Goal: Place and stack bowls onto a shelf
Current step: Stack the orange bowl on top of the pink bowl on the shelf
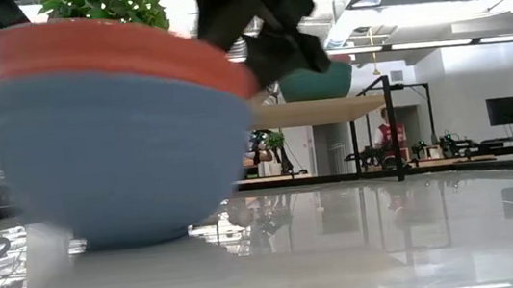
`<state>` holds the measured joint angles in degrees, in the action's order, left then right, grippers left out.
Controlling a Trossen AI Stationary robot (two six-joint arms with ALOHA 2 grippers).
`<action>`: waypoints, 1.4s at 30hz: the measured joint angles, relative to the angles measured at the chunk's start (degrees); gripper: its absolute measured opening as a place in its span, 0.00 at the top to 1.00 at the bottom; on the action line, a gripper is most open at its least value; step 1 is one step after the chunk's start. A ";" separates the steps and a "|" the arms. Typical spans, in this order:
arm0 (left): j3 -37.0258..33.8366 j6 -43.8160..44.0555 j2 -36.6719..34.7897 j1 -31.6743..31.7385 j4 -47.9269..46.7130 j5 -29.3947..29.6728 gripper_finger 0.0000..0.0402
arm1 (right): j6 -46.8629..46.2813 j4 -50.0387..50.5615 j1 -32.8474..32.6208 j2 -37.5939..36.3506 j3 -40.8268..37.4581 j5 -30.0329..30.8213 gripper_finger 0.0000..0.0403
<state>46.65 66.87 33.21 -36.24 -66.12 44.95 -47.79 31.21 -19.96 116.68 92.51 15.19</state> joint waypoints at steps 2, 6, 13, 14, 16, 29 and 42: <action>0.00 0.00 0.14 0.01 -0.01 -0.02 0.49 | -0.26 -0.11 0.00 0.14 0.19 0.12 0.45; 0.00 -0.11 0.18 0.00 0.00 -0.20 0.49 | -0.42 0.13 0.28 0.16 0.19 0.09 0.45; 0.00 -1.26 0.18 0.00 -0.01 -0.13 0.49 | -0.87 -0.19 1.04 0.16 0.19 0.01 0.45; 0.00 -1.38 0.18 0.00 -0.01 -0.07 0.49 | -0.86 -0.21 1.04 0.16 0.19 0.01 0.45; 0.00 -1.73 0.18 0.01 -0.02 0.13 0.49 | -0.86 -0.26 1.02 0.16 0.19 0.01 0.45; 0.00 -1.65 0.18 0.00 -0.03 0.23 0.49 | -1.88 -1.65 0.05 3.61 0.17 -1.65 0.50; 0.00 0.00 0.18 0.01 -0.01 0.37 0.49 | -4.92 6.92 0.93 0.62 0.15 -0.49 0.93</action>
<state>46.65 66.87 33.39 -36.23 -66.13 45.32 -52.70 38.13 -19.03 117.30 92.66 14.70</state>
